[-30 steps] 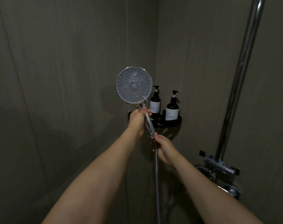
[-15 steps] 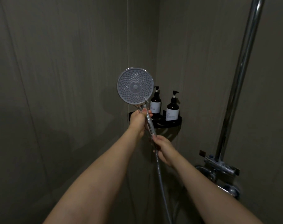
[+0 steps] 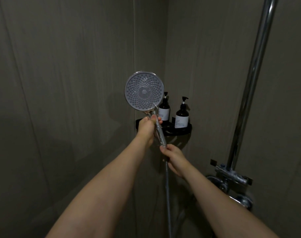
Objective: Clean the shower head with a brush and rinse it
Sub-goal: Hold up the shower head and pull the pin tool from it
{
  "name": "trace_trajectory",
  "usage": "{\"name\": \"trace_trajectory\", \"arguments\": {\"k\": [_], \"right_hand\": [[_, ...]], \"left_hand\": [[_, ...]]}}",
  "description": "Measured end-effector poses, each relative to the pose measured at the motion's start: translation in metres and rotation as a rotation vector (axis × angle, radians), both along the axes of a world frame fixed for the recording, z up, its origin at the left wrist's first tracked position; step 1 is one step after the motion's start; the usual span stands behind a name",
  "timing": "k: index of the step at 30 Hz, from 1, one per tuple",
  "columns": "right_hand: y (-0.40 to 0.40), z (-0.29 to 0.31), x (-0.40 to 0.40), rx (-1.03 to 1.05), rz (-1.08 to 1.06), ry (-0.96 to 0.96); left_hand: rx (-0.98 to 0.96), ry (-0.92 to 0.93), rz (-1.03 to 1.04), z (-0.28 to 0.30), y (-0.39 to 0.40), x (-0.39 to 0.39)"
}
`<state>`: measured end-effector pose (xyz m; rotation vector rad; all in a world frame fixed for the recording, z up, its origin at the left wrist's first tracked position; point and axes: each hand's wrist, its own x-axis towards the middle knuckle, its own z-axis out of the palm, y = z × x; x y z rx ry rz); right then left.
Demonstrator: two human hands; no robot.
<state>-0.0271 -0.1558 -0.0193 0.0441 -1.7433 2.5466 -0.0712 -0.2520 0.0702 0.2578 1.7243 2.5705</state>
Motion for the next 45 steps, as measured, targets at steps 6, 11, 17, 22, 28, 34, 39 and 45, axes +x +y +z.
{"name": "trace_trajectory", "arguments": {"k": [6,11,17,22,28,34,39,45], "right_hand": [[-0.003,0.003,0.0,0.02,-0.006,-0.008],[-0.001,-0.002,-0.002,-0.108,-0.013,0.01],[0.002,-0.006,-0.004,-0.029,-0.023,0.021],[0.0,-0.003,-0.001,0.029,-0.019,0.002],[0.003,-0.001,0.001,-0.075,0.009,0.001],[0.003,-0.003,0.001,-0.091,0.029,0.007],[0.0,-0.005,0.002,-0.021,0.01,-0.001],[-0.001,-0.008,0.003,0.11,-0.002,0.044]], "left_hand": [[0.0,0.007,-0.001,0.001,-0.001,0.0],[-0.001,0.009,-0.002,0.0,-0.001,0.001],[0.031,-0.017,-0.003,-0.005,-0.001,-0.002],[0.034,-0.01,-0.013,-0.006,0.0,-0.004],[0.029,0.004,-0.016,-0.007,0.004,-0.005],[0.051,0.003,-0.023,-0.006,0.005,-0.006],[0.039,0.019,0.001,-0.005,0.002,-0.01],[0.023,0.032,0.001,-0.01,-0.001,-0.016]]}}
